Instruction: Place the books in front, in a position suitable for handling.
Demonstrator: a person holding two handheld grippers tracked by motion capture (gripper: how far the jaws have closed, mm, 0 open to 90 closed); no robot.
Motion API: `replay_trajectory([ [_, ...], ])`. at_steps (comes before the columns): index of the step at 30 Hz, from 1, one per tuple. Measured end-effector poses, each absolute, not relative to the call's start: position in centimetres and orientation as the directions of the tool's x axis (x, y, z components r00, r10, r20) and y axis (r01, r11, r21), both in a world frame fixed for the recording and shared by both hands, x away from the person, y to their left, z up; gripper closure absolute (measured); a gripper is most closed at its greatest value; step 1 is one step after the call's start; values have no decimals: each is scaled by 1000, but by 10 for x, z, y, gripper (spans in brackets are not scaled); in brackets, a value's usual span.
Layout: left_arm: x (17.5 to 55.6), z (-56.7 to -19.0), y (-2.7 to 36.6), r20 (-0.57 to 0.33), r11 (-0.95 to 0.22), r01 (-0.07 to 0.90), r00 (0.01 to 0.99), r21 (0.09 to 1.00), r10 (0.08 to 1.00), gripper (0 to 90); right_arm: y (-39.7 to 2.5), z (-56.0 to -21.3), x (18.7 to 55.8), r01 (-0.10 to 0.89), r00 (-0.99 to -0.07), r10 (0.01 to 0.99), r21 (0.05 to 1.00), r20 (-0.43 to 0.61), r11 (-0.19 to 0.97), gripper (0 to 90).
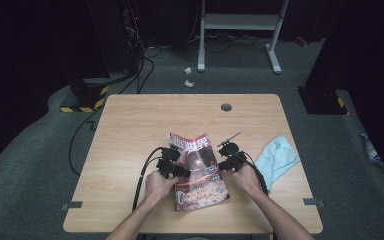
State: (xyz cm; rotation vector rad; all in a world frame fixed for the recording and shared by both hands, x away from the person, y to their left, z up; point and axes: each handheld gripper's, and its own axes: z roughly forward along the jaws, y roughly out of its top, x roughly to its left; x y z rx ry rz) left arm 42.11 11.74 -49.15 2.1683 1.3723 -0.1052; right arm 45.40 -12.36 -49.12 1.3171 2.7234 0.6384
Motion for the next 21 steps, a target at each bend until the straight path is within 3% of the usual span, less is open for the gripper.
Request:
replay_trajectory([
  [9, 422, -485, 128, -392, -279, 859, 456, 430, 799, 720, -124, -493, 447, 686, -671, 737, 441, 78, 578, 805],
  [21, 429, -466, 130, -398, -319, 846, 493, 427, 774, 796, -146, -502, 429, 613, -668, 744, 553, -18, 564, 568],
])
